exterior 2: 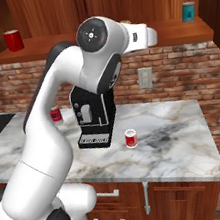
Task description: Pick the cans from the counter and place them in their designated side in the cabinet.
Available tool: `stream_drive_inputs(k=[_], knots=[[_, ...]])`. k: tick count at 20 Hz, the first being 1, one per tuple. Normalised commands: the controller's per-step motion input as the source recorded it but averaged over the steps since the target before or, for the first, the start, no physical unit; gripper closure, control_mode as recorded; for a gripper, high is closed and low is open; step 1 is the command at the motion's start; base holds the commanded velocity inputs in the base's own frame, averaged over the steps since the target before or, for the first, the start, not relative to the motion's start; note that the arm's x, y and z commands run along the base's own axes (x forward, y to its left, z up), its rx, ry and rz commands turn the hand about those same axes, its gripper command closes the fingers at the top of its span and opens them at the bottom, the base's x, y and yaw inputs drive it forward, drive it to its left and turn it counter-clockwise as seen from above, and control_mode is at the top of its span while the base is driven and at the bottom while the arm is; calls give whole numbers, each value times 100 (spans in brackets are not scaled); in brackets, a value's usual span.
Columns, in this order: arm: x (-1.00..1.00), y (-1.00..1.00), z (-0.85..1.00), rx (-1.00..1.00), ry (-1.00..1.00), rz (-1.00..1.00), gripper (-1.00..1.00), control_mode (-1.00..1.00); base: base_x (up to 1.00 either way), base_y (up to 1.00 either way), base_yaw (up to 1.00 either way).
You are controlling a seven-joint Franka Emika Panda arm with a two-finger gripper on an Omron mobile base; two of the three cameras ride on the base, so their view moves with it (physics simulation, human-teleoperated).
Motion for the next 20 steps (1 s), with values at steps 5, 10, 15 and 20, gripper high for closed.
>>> stream_drive_inputs(k=[5, 10, 15, 20], knots=[[18, -9, 0, 0, 0, 0, 100, -100, 0, 0, 0], [17, -9, 0, 0, 0, 0, 100, -100, 0, 0, 0], [16, -15, 0, 0, 3, -1, 100, -100, 0, 0, 0], [19, -12, 0, 0, 6, -1, 100, -100, 0, 0, 0]])
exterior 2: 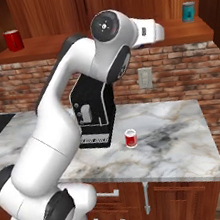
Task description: Pick the cans from the counter and place them in their designated side in the cabinet.
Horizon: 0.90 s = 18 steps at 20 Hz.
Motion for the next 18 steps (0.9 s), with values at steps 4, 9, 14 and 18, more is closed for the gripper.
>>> stream_drive_inputs(k=[4, 9, 14, 18], knots=[[19, -13, 0, 0, 3, 0, 100, -100, 0, 0, 0], [17, -16, 0, 0, 2, 0, 100, -100, 0, 0, 0], [17, -14, 0, 0, 3, -1, 100, -100, 0, 0, 0], [16, -15, 0, 0, 3, -1, 100, -100, 0, 0, 0]])
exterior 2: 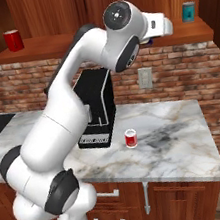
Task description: Pick the cans from the counter and place them in their designated side in the cabinet.
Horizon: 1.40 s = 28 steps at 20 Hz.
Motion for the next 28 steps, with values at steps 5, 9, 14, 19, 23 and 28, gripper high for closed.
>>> stream_drive_inputs(k=[5, 9, 14, 19, 23, 28], knots=[[18, -11, 0, 0, 3, -1, 100, -100, 0, 0, 0], [25, -10, 0, 0, 3, 0, 100, -100, 0, 0, 0], [24, -13, 0, 0, 3, 0, 100, -100, 0, 0, 0], [25, -14, 0, 0, 3, 0, 100, -100, 0, 0, 0], [28, -14, 0, 0, 2, 0, 100, -100, 0, 0, 0], [29, -13, 0, 0, 2, 0, 100, -100, 0, 0, 0]])
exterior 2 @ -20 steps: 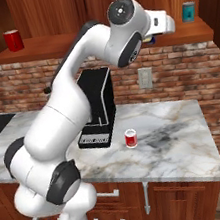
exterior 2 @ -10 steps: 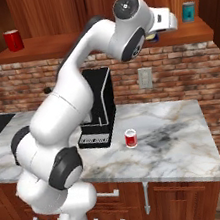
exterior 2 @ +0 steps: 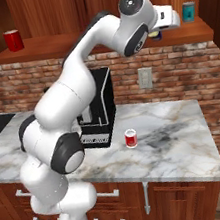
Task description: Pick the cans from the counter and place them in their designated side in the cabinet.
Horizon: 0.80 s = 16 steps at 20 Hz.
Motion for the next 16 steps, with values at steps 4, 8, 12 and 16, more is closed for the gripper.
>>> stream_drive_inputs(k=[4, 8, 12, 16], knots=[[29, -14, 0, 0, 2, 0, 100, -100, 0, 0, 0], [23, -11, 0, 0, 1, 0, 100, -100, 0, 0, 0], [15, -15, 0, 0, 0, 0, 100, -100, 0, 0, 0], [11, -15, 0, 0, 0, 0, 100, -100, 0, 0, 0]])
